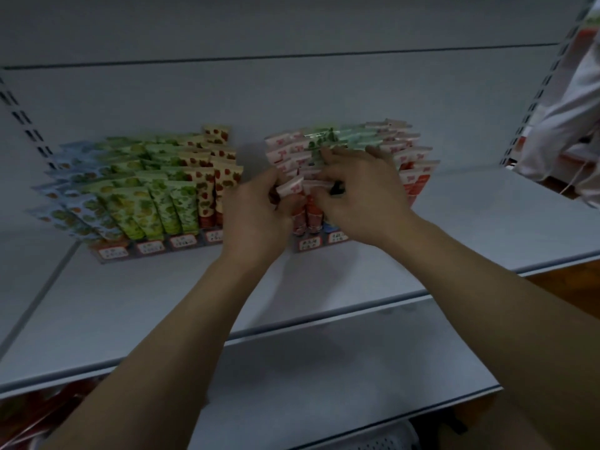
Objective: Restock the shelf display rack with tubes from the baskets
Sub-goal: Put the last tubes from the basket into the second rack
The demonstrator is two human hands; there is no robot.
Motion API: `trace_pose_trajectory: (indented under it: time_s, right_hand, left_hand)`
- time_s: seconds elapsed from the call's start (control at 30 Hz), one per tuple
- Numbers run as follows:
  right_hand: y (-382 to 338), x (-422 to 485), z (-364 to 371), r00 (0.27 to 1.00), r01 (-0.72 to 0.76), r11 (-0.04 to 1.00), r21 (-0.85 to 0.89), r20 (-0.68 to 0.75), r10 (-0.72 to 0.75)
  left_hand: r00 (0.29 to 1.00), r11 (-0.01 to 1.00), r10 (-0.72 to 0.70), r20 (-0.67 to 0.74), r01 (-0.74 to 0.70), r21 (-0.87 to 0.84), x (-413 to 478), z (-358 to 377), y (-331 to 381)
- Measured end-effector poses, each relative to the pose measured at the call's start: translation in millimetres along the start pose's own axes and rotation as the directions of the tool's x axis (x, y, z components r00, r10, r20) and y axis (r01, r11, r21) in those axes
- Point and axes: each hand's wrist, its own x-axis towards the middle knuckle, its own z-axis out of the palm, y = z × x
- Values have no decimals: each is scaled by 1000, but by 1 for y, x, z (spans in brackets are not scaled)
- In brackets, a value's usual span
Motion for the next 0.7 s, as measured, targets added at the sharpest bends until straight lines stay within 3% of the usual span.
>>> trace_pose_trajectory:
  time_s: [0.17, 0.43, 0.7]
  right_hand:
    - [-9, 1, -7, 1000, -19, 998, -61, 1, 19]
    - [-2, 8, -15, 993, -20, 996, -90, 116, 30]
    - [-3, 6, -10, 999, -44, 999, 20, 33, 43]
  left_hand:
    - [1000, 999, 30, 8, -30, -46, 2, 0, -3]
    - [998, 998, 54, 29, -53, -30, -5, 8, 0]
    - [993, 999, 15, 116, -19, 37, 0, 1, 1]
